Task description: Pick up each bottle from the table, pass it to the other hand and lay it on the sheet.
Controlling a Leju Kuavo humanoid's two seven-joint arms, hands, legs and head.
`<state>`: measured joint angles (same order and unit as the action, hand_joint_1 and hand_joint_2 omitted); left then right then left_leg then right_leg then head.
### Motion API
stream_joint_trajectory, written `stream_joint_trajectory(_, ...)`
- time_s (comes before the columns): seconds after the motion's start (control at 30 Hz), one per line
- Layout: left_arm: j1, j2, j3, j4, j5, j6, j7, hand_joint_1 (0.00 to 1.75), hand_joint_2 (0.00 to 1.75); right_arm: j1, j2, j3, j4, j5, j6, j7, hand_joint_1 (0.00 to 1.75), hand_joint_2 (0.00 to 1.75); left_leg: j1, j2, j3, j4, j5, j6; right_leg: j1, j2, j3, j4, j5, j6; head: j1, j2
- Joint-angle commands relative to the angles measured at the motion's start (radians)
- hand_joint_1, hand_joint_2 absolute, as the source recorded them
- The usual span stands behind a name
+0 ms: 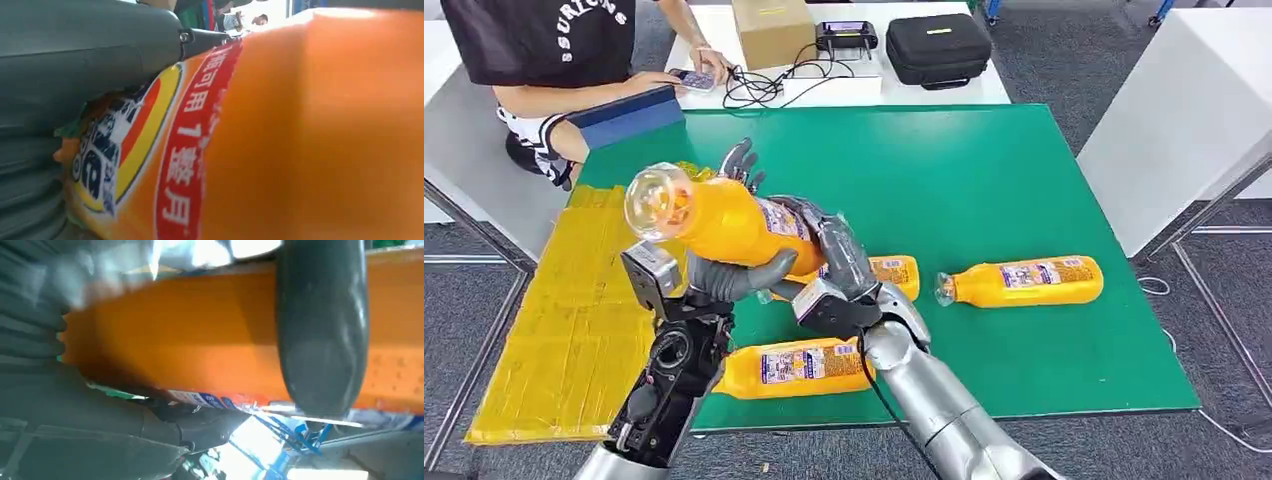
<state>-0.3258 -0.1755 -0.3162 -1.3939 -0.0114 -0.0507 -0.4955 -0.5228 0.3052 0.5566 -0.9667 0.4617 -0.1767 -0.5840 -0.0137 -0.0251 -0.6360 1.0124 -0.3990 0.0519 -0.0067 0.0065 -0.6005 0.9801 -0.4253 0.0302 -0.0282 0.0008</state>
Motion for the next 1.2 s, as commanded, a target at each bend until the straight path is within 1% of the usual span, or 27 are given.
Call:
stream_joint_trajectory(0.03, -0.072, 0.009, 0.072, 0.076, 0.007, 0.002, 0.022, 0.00, 1.75, 0.037, -0.059, 0.215, -0.047, 0.066, -0.026, -0.005, 1.75, 1.75, 0.002, 0.001, 0.005, 0.000, -0.002, -0.004, 0.002, -0.001, 0.006, -0.002, -0.002, -0.001, 0.000, 0.000)
stream_joint_trajectory(0.1, -0.071, 0.008, 0.071, 0.075, 0.006, 0.003, 0.022, 0.00, 1.75, 0.034, -0.060, 0.214, -0.047, 0.066, -0.025, -0.005, 1.75, 1.75, 0.001, 0.000, 0.002, -0.001, -0.001, -0.002, 0.001, -0.001, 0.003, -0.001, -0.001, -0.001, 0.000, 0.000)
stream_joint_trajectory(0.13, -0.071, 0.008, 0.071, 0.075, 0.006, 0.003, 0.022, 0.00, 1.75, 0.034, -0.060, 0.214, -0.047, 0.066, -0.025, -0.005, 1.75, 1.75, 0.002, 0.001, 0.008, 0.000, -0.003, -0.005, 0.002, -0.002, 0.009, -0.002, -0.003, -0.002, 0.000, 0.000)
stream_joint_trajectory(0.17, -0.071, 0.008, 0.071, 0.075, 0.006, 0.003, 0.022, 0.00, 1.75, 0.034, -0.060, 0.214, -0.047, 0.066, -0.025, -0.005, 1.75, 1.75, 0.001, 0.000, 0.003, 0.000, -0.001, -0.003, 0.002, -0.001, 0.004, -0.001, -0.001, -0.001, 0.000, 0.000)
stream_joint_trajectory(0.3, -0.067, 0.006, 0.073, 0.073, 0.007, 0.003, 0.023, 0.00, 1.75, 0.039, -0.062, 0.215, -0.045, 0.068, -0.026, 0.000, 1.75, 1.75, 0.002, 0.001, 0.005, 0.000, -0.002, -0.004, 0.002, -0.001, 0.006, -0.001, -0.002, -0.001, 0.000, 0.000)
stream_joint_trajectory(0.37, -0.062, -0.001, 0.085, 0.071, 0.019, 0.003, 0.025, 0.00, 1.75, 0.046, -0.066, 0.209, -0.044, 0.067, -0.036, 0.002, 1.75, 1.75, 0.001, 0.000, 0.002, -0.001, -0.001, -0.002, 0.001, -0.001, 0.003, -0.001, -0.001, -0.001, 0.000, 0.000)
stream_joint_trajectory(0.4, -0.059, -0.003, 0.089, 0.069, 0.021, 0.006, 0.025, 1.75, 1.75, 0.047, -0.067, 0.205, -0.044, 0.066, -0.041, 0.003, 1.75, 1.75, 0.002, 0.001, 0.005, -0.001, -0.002, -0.004, 0.002, -0.001, 0.006, -0.002, -0.002, -0.001, 0.000, 0.000)
stream_joint_trajectory(0.43, -0.055, -0.004, 0.091, 0.065, 0.021, 0.006, 0.025, 1.75, 1.75, 0.048, -0.069, 0.199, -0.045, 0.064, -0.046, 0.004, 1.75, 1.75, 0.001, 0.000, 0.003, -0.001, -0.001, -0.003, 0.002, -0.001, 0.004, -0.002, -0.001, -0.001, 0.000, 0.000)
stream_joint_trajectory(0.53, -0.050, -0.005, 0.098, 0.061, 0.028, 0.009, 0.025, 1.75, 1.75, 0.059, -0.086, 0.172, -0.070, 0.059, -0.071, 0.008, 1.75, 1.75, 0.002, 0.000, 0.005, 0.000, -0.002, -0.004, 0.002, -0.002, 0.006, -0.002, -0.002, -0.001, 0.000, 0.000)
stream_joint_trajectory(0.57, -0.054, -0.003, 0.098, 0.063, 0.032, 0.010, 0.024, 1.75, 1.75, 0.062, -0.091, 0.156, -0.085, 0.056, -0.079, 0.012, 1.75, 1.75, 0.001, -0.001, 0.003, 0.000, -0.001, -0.003, 0.002, -0.002, 0.004, -0.002, -0.001, -0.001, 0.000, 0.000)
stream_joint_trajectory(0.6, -0.058, -0.002, 0.099, 0.064, 0.037, 0.014, 0.024, 1.75, 1.75, 0.062, -0.096, 0.143, -0.097, 0.055, -0.087, 0.018, 1.75, 1.75, 0.002, 0.000, 0.006, 0.000, -0.002, -0.004, 0.002, -0.003, 0.007, -0.002, -0.002, -0.001, 0.000, 0.000)
stream_joint_trajectory(0.63, -0.057, 0.001, 0.100, 0.061, 0.042, 0.018, 0.024, 1.75, 1.75, 0.061, -0.103, 0.129, -0.110, 0.056, -0.096, 0.027, 1.43, 1.75, 0.002, 0.000, 0.008, 0.000, -0.003, -0.005, 0.003, -0.003, 0.010, -0.002, -0.003, -0.001, 0.000, 0.000)
stream_joint_trajectory(0.67, -0.055, 0.001, 0.101, 0.060, 0.043, 0.019, 0.023, 1.75, 1.75, 0.060, -0.107, 0.125, -0.114, 0.057, -0.097, 0.028, 0.00, 1.75, 0.001, -0.001, 0.002, 0.000, -0.001, -0.003, 0.001, -0.002, 0.004, -0.001, -0.001, -0.001, 0.000, 0.000)
stream_joint_trajectory(0.7, -0.043, 0.005, 0.100, 0.048, 0.049, 0.021, 0.019, 1.75, 1.75, 0.064, -0.120, 0.116, -0.132, 0.089, -0.115, 0.053, 0.00, 1.75, 0.002, 0.000, 0.004, 0.000, -0.002, -0.003, 0.002, -0.002, 0.005, -0.002, -0.002, -0.001, 0.000, 0.000)
stream_joint_trajectory(0.77, -0.028, 0.010, 0.099, 0.032, 0.047, 0.028, 0.015, 1.75, 1.75, 0.074, -0.137, 0.105, -0.160, 0.091, -0.116, 0.056, 0.00, 1.75, 0.001, -0.001, 0.003, 0.000, -0.001, -0.003, 0.001, -0.002, 0.004, -0.001, -0.001, -0.001, 0.000, 0.000)
stream_joint_trajectory(0.8, -0.020, 0.013, 0.100, 0.026, 0.039, 0.041, 0.010, 1.75, 1.75, 0.081, -0.150, 0.096, -0.181, 0.113, -0.148, 0.063, 0.00, 1.75, 0.001, 0.000, 0.001, 0.000, -0.001, -0.002, 0.001, -0.001, 0.002, -0.001, 0.000, 0.000, 0.000, 0.000)
stream_joint_trajectory(0.83, -0.013, 0.017, 0.101, 0.016, 0.024, 0.062, 0.005, 1.75, 1.75, 0.091, -0.166, 0.083, -0.215, 0.130, -0.174, 0.075, 0.00, 1.75, 0.001, 0.000, 0.004, -0.001, -0.002, -0.003, 0.001, -0.002, 0.005, -0.002, -0.001, -0.001, 0.000, 0.000)
stream_joint_trajectory(0.87, -0.010, 0.019, 0.103, 0.009, 0.010, 0.079, 0.003, 1.75, 1.75, 0.100, -0.179, 0.070, -0.247, 0.146, -0.191, 0.090, 0.00, 1.75, 0.001, 0.000, 0.002, -0.001, -0.001, -0.002, 0.001, -0.002, 0.003, -0.001, -0.001, 0.000, 0.000, 0.000)
stream_joint_trajectory(0.9, -0.008, 0.020, 0.106, 0.001, -0.017, 0.109, -0.002, 1.75, 1.75, 0.110, -0.190, 0.054, -0.279, 0.170, -0.221, 0.105, 0.00, 1.75, 0.001, 0.000, 0.004, 0.000, -0.002, -0.003, 0.002, -0.002, 0.005, -0.002, -0.002, -0.001, 0.000, 0.000)
stream_joint_trajectory(0.93, -0.007, 0.021, 0.108, -0.004, -0.017, 0.109, -0.002, 1.75, 1.75, 0.116, -0.200, 0.047, -0.302, 0.174, -0.213, 0.113, 0.00, 1.75, 0.001, -0.001, 0.002, 0.000, -0.001, -0.002, 0.001, -0.002, 0.003, -0.001, -0.001, 0.000, 0.000, 0.000)
stream_joint_trajectory(0.97, -0.006, 0.020, 0.115, -0.008, -0.083, 0.180, -0.005, 1.75, 1.75, 0.121, -0.204, 0.030, -0.315, 0.220, -0.255, 0.142, 0.00, 1.75, 0.001, -0.002, 0.004, 0.000, -0.002, -0.003, 0.001, -0.004, 0.005, -0.001, -0.002, -0.001, 0.000, 0.000)
stream_joint_trajectory(1.0, 0.001, 0.012, 0.121, -0.027, -0.184, 0.297, -0.012, 1.75, 1.75, 0.137, -0.223, 0.012, -0.350, 0.327, -0.308, 0.192, 0.00, 1.75, 0.001, -0.001, 0.003, 0.000, -0.002, -0.003, 0.001, -0.002, 0.004, -0.001, -0.002, 0.000, 0.001, 0.000)
stream_joint_trajectory(1.03, 0.008, 0.009, 0.121, -0.043, -0.326, 0.440, -0.017, 1.75, 1.75, 0.145, -0.250, -0.004, -0.368, 0.528, -0.379, 0.287, 0.00, 1.75, 0.001, 0.000, 0.004, 0.000, -0.002, -0.004, 0.001, -0.002, 0.006, -0.001, -0.002, -0.001, 0.000, 0.000)
stream_joint_trajectory(1.1, 0.040, 0.022, 0.120, -0.106, -0.504, 0.595, -0.007, 1.75, 1.75, 0.156, -0.307, -0.039, -0.403, 0.661, -0.397, 0.363, 0.00, 1.75, 0.000, -0.001, 0.000, 0.000, 0.000, -0.002, 0.001, -0.003, 0.000, -0.001, 0.000, 0.000, 0.000, 0.000)
stream_joint_trajectory(1.13, 0.063, 0.032, 0.120, -0.137, -0.539, 0.614, 0.005, 1.75, 1.75, 0.160, -0.339, -0.065, -0.416, 0.693, -0.398, 0.382, 0.00, 1.75, 0.002, -0.002, 0.006, 0.000, -0.003, -0.005, 0.002, -0.007, 0.008, -0.002, -0.004, 0.000, 0.000, 0.000)
stream_joint_trajectory(1.17, 0.076, 0.033, 0.129, -0.143, -0.608, 0.659, 0.021, 1.75, 1.75, 0.163, -0.357, -0.083, -0.420, 0.737, -0.404, 0.406, 0.00, 1.75, 0.001, -0.003, 0.002, 0.000, -0.001, -0.002, 0.001, -0.006, 0.004, -0.002, -0.002, 0.000, 0.000, 0.000)
stream_joint_trajectory(1.2, 0.096, 0.039, 0.136, -0.153, -0.674, 0.701, 0.030, 1.75, 1.75, 0.168, -0.388, -0.108, -0.423, 0.756, -0.408, 0.415, 0.00, 1.75, 0.001, -0.003, 0.003, 0.000, -0.002, -0.003, 0.001, -0.005, 0.005, -0.003, -0.002, 0.000, 0.000, 0.000)
